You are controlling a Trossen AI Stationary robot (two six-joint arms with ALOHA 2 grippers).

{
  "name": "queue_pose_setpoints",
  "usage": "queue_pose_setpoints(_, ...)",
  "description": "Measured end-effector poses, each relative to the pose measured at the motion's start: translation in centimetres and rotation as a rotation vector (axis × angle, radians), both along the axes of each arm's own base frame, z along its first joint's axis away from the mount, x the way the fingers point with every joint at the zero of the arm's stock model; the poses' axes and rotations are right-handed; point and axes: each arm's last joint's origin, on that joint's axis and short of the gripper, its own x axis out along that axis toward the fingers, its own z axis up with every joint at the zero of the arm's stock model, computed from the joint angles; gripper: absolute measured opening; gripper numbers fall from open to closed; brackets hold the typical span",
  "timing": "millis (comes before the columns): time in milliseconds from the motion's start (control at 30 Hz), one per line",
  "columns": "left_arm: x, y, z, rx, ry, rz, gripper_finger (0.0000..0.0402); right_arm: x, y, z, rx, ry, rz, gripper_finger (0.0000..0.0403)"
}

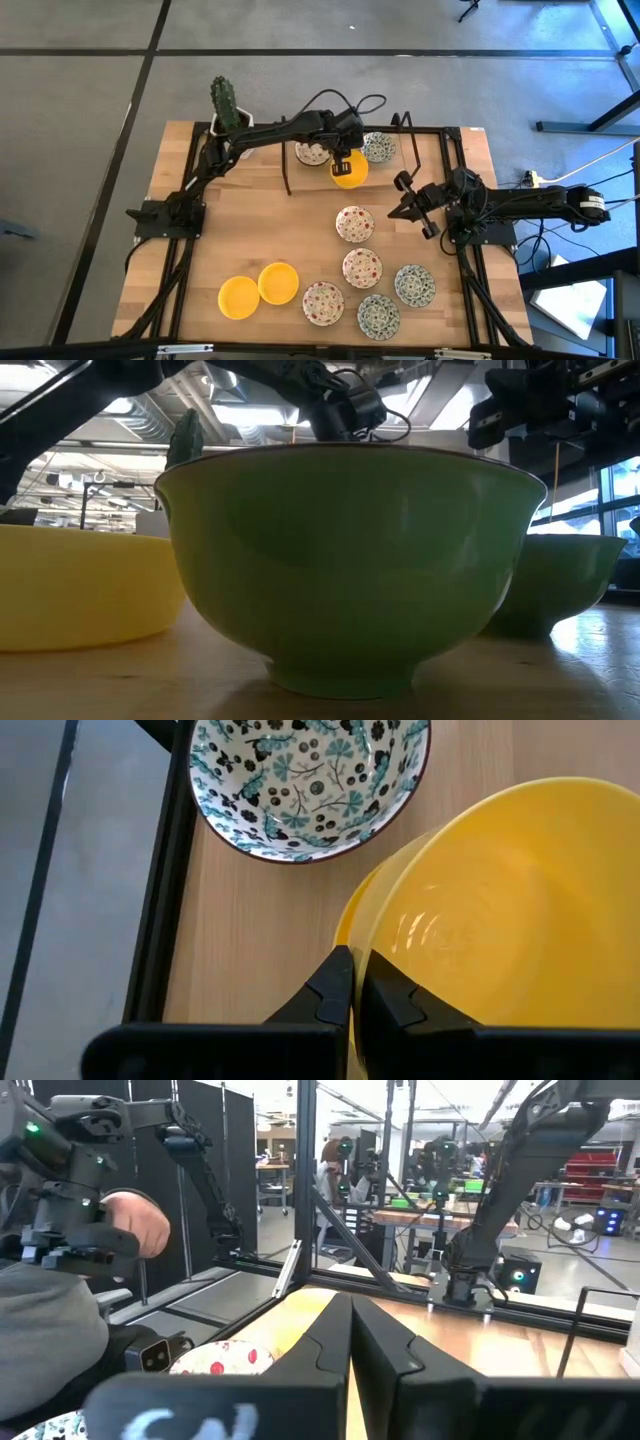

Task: Pick & Place Mini bowls
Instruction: Stack the yellow bowl on top of the yellow bowl on the shelf

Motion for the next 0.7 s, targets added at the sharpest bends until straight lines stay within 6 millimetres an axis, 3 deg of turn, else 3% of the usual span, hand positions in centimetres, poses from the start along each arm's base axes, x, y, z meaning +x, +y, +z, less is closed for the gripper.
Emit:
queue_pose_setpoints(333, 0.24, -0.14, -0.82, -0.002, 0.028, -0.037, 0.0014, 0.01, 0.00, -0.03, 0.002, 0.004, 0.000, 0.0012)
queue_pose_setpoints(700, 0.44, -0.67, -0.77, -0.010, 0.022, -0.057, 0.0115, 0.05, -0.01, -0.21, 0.005, 0.023, 0.000, 0.0012)
